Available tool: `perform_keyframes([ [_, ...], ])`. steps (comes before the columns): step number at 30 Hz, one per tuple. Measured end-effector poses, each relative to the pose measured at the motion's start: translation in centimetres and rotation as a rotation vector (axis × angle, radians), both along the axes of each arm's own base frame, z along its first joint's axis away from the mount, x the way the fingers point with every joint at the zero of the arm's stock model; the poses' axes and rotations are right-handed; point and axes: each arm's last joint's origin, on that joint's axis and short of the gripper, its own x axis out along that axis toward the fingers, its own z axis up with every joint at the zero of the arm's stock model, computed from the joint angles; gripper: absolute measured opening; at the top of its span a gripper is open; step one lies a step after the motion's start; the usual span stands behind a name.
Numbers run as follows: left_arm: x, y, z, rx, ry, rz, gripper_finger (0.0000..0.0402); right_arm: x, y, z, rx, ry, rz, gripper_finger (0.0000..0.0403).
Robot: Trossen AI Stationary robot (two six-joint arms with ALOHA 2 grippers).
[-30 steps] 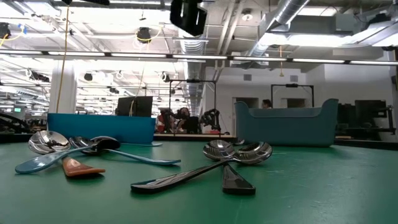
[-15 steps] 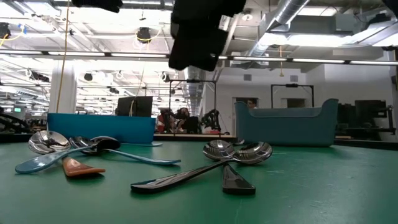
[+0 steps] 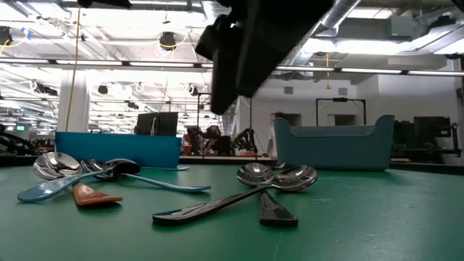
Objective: Sort silverware by color (type)
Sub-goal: Put the black spoon into the blue bin
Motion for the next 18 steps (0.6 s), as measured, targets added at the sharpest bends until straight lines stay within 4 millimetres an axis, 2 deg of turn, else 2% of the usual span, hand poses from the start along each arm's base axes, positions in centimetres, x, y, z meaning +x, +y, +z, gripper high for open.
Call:
perform_keyframes([
  [9,-3.6,0.7,1.1,-0.042,-0.147,0.023,0.0179,-0.3,0.6,-2.4,-0.094,0.073,0.021,0.0225],
  [18,-4.6,1.0,1.1,-0.041,-0.169,0.046,0.0179,-0.6,-0.1,-3.0,-0.140,0.109,0.006,0.0225],
])
